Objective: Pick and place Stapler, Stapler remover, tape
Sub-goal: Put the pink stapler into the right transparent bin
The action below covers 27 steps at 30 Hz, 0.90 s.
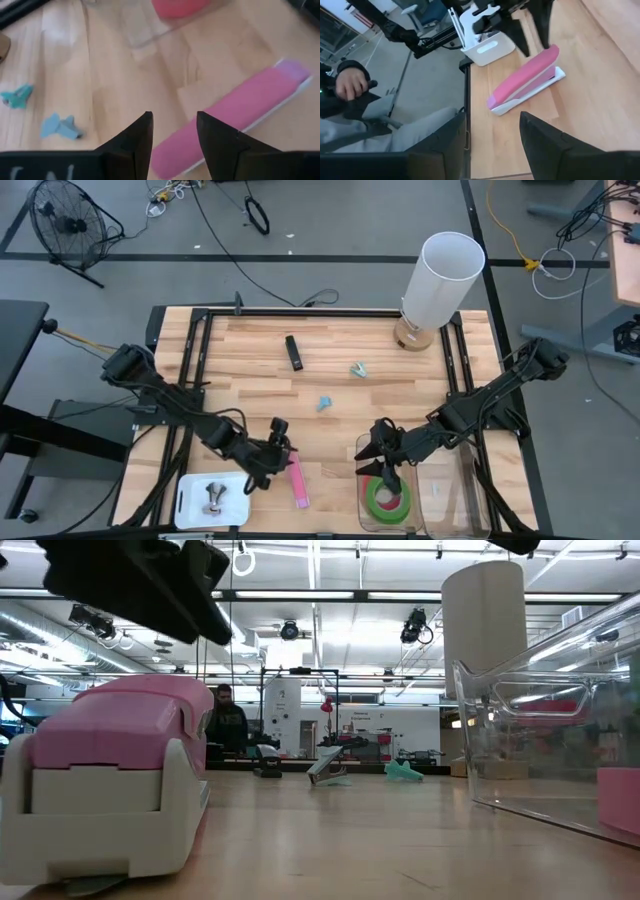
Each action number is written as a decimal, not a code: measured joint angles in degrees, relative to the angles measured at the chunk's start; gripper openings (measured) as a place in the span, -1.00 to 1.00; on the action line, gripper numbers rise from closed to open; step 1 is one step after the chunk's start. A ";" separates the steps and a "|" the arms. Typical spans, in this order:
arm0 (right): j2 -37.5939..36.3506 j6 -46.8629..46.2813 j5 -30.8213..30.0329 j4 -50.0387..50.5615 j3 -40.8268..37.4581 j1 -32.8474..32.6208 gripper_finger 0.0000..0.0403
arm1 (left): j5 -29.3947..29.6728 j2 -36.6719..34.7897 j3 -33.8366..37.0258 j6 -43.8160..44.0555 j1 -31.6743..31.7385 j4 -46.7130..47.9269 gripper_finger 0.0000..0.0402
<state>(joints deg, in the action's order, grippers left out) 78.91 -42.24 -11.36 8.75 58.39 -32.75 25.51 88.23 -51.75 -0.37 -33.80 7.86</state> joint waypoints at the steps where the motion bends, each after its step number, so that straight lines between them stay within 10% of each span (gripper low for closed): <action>1: 0.00 0.52 -0.25 0.00 0.00 0.00 -0.08 | -0.01 -0.12 0.00 0.06 -0.23 -1.03 -0.22; 15: 0.00 3.72 -0.26 0.28 0.00 0.00 -0.08 | -3.16 -0.25 -1.07 -34.00 -2.11 10.65 -0.23; 21: 0.00 3.76 -2.08 0.29 0.00 0.00 -0.08 | -1.91 0.03 -9.44 -38.94 -0.44 30.32 -0.27; 27: 0.00 4.31 -4.70 0.81 0.00 0.21 -0.08 | -6.86 0.01 -15.73 -42.02 1.48 30.81 -0.29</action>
<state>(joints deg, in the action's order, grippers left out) 78.91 -37.93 -16.05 9.56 58.39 -32.54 18.65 88.25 -67.48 -42.39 -32.32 38.66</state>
